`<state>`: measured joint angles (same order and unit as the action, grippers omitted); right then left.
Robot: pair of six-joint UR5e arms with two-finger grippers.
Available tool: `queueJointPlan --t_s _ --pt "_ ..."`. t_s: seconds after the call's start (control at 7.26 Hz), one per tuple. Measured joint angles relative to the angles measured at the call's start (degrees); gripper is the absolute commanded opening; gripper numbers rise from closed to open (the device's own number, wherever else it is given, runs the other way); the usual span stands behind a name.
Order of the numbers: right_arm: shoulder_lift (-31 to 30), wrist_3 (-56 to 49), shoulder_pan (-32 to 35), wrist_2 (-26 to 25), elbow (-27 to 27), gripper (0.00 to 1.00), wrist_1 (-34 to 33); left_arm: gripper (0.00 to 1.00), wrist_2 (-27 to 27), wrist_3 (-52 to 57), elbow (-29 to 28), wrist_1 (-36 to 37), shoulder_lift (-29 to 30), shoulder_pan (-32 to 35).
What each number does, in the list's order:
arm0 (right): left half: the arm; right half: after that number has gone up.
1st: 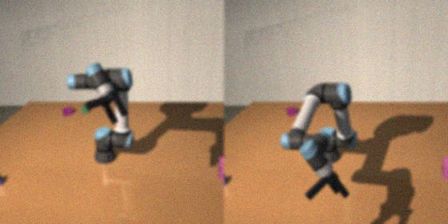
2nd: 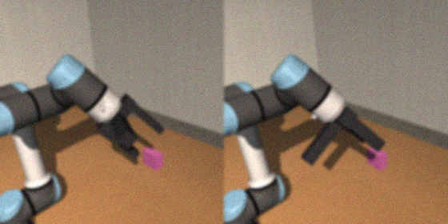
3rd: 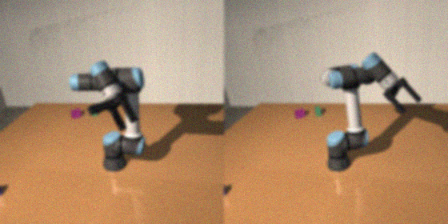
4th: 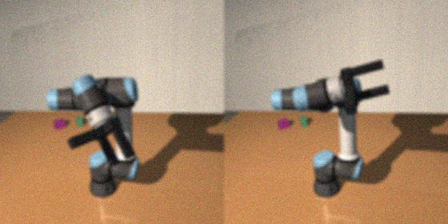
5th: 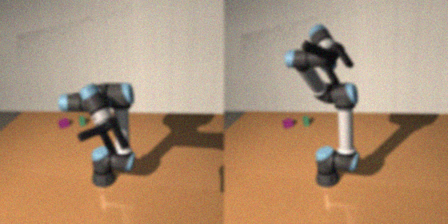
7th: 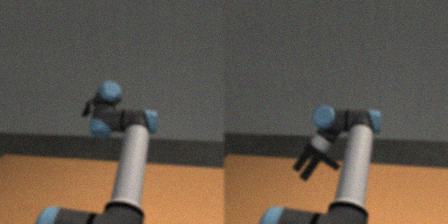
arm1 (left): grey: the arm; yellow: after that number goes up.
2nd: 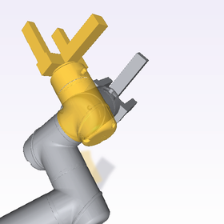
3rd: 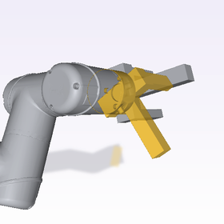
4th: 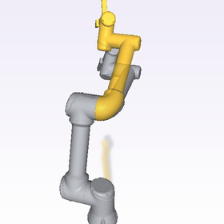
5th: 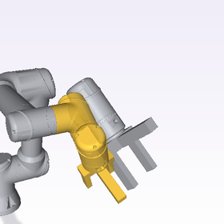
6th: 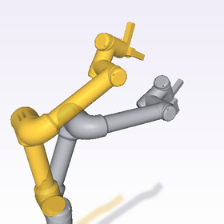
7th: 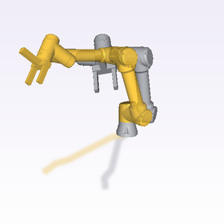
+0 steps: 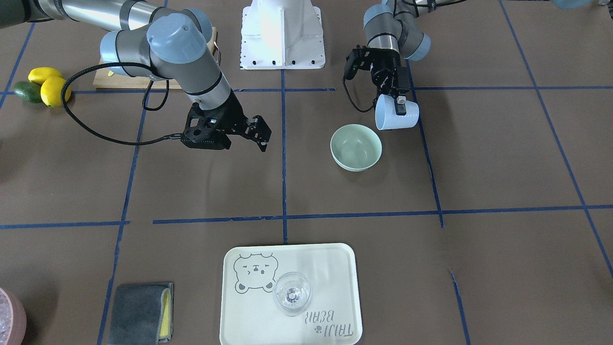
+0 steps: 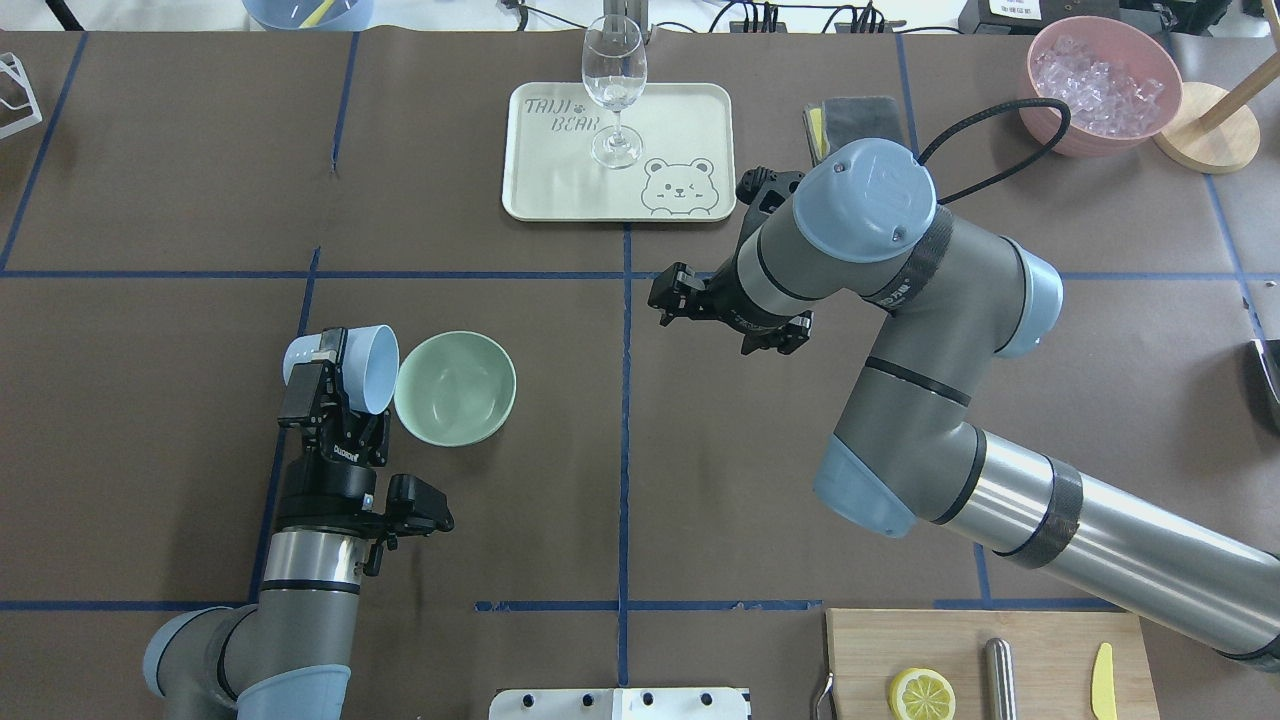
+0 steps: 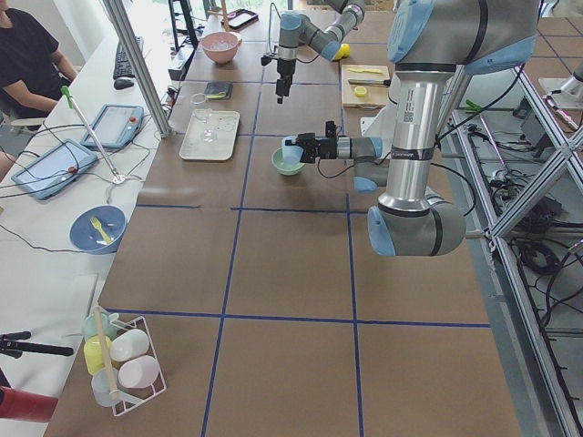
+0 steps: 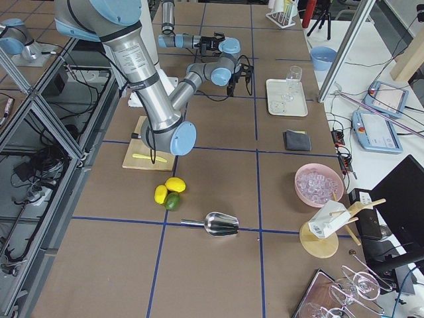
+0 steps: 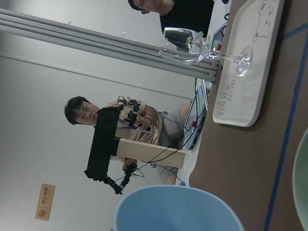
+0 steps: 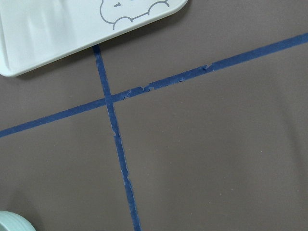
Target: Pour ice into bowl
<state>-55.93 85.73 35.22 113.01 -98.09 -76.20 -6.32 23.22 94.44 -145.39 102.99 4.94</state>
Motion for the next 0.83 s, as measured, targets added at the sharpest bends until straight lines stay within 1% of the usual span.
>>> queueJointPlan --t_s 0.14,0.41,0.83 --pt "0.02 0.0 0.16 0.01 0.0 1.0 0.0 0.0 0.37 4.97 -0.12 -0.04 -0.06 0.03" --pt "0.09 0.04 0.33 0.02 0.0 1.0 0.0 0.0 2.99 15.47 -0.13 -0.37 -0.09 0.06" --pt "0.21 0.07 0.37 0.02 0.06 1.0 0.0 0.0 4.27 24.71 0.14 -0.64 -0.07 0.03"
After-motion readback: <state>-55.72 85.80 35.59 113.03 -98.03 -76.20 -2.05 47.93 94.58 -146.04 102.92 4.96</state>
